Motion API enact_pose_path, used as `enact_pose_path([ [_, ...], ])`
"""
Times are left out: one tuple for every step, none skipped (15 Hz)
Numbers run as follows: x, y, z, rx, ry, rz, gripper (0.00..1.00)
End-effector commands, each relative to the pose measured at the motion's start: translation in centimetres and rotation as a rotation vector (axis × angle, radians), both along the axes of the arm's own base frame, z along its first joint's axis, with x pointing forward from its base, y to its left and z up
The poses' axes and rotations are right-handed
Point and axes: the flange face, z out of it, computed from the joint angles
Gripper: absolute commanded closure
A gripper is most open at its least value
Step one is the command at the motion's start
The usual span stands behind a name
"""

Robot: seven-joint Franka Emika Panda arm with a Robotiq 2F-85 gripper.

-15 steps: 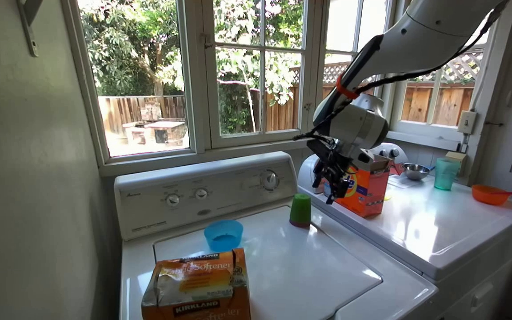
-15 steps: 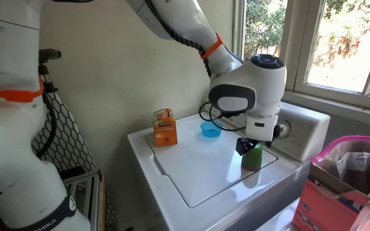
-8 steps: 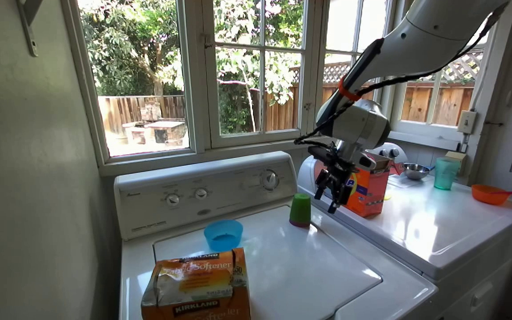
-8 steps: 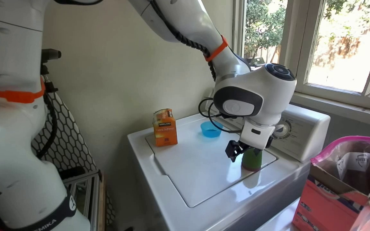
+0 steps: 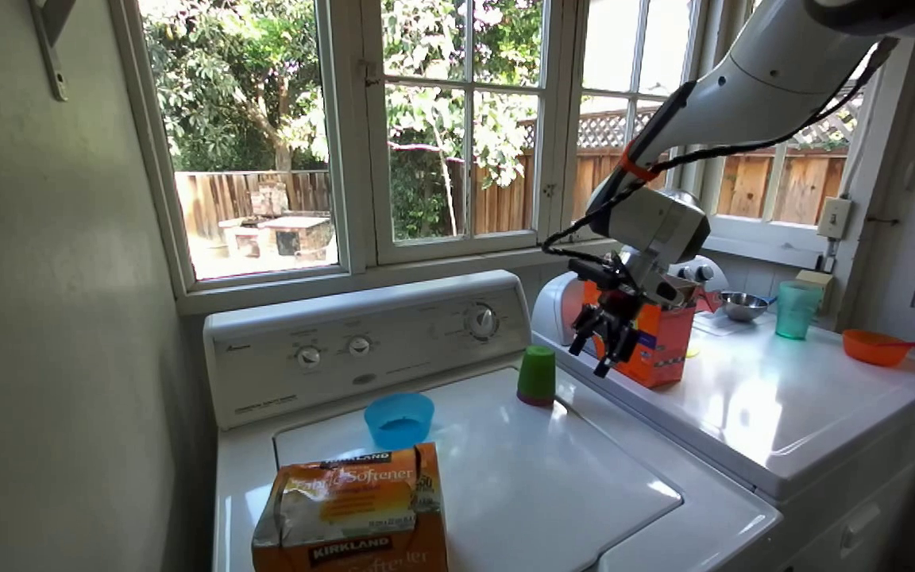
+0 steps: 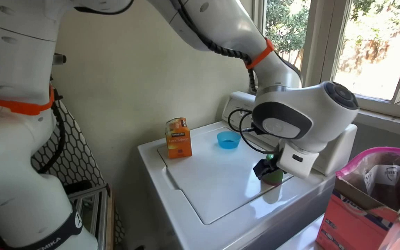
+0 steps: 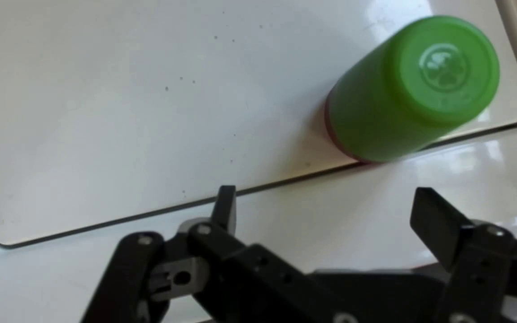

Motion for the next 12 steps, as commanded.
enact_pose_path([
  [2.2,-3.8,-2.1,0.106,-0.022,0.007,0.0],
  [2.7,-4.0,-2.5,0.115,-0.018,0.02,0.0],
  [3.3,-4.1,-2.9,0.122,-0.015,0.034,0.0],
  [3.9,-3.8,-3.3,0.126,-0.012,0.052,0.0],
  [4.5,-3.4,-3.7,0.131,-0.005,0.068,0.0],
  [5.1,-2.6,-4.1,0.131,-0.001,0.081,0.0],
  [5.5,-2.1,-4.3,0.132,0.002,0.09,0.0],
  [6.0,-1.5,-4.7,0.135,0.003,0.101,0.0],
  [6.3,-1.0,-5.1,0.139,0.008,0.113,0.0],
  [6.6,-0.4,-5.5,0.142,0.017,0.127,0.0],
  [6.8,0.1,-6.1,0.145,0.026,0.142,0.0],
  [7.0,0.5,-6.5,0.148,0.031,0.153,0.0],
])
